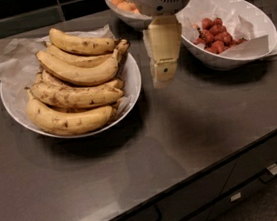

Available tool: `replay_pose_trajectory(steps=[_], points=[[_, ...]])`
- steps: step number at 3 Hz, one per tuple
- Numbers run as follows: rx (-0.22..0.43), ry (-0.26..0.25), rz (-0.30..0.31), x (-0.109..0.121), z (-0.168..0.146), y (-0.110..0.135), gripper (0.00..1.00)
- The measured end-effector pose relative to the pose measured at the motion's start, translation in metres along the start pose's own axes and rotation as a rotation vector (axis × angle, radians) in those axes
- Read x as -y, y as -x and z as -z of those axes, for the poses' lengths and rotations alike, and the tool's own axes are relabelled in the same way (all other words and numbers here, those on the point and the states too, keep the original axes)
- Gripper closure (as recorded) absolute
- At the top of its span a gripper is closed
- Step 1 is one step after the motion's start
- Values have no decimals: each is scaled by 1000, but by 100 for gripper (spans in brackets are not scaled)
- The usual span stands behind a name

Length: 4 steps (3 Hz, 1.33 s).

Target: Pick banana from white bowl

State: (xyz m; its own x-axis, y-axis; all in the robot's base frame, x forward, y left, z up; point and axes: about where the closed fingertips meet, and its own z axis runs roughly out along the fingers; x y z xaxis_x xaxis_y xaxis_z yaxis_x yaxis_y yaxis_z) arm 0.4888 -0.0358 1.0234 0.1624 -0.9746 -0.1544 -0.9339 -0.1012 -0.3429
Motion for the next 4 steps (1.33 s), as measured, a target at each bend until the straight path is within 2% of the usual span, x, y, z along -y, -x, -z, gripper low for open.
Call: replay_pose_trajectory(steps=[1,2,4], points=[[15,-17,6,11,2,1,0],[38,4,44,33,-3,5,0],[118,58,129,87,-32,36,0]])
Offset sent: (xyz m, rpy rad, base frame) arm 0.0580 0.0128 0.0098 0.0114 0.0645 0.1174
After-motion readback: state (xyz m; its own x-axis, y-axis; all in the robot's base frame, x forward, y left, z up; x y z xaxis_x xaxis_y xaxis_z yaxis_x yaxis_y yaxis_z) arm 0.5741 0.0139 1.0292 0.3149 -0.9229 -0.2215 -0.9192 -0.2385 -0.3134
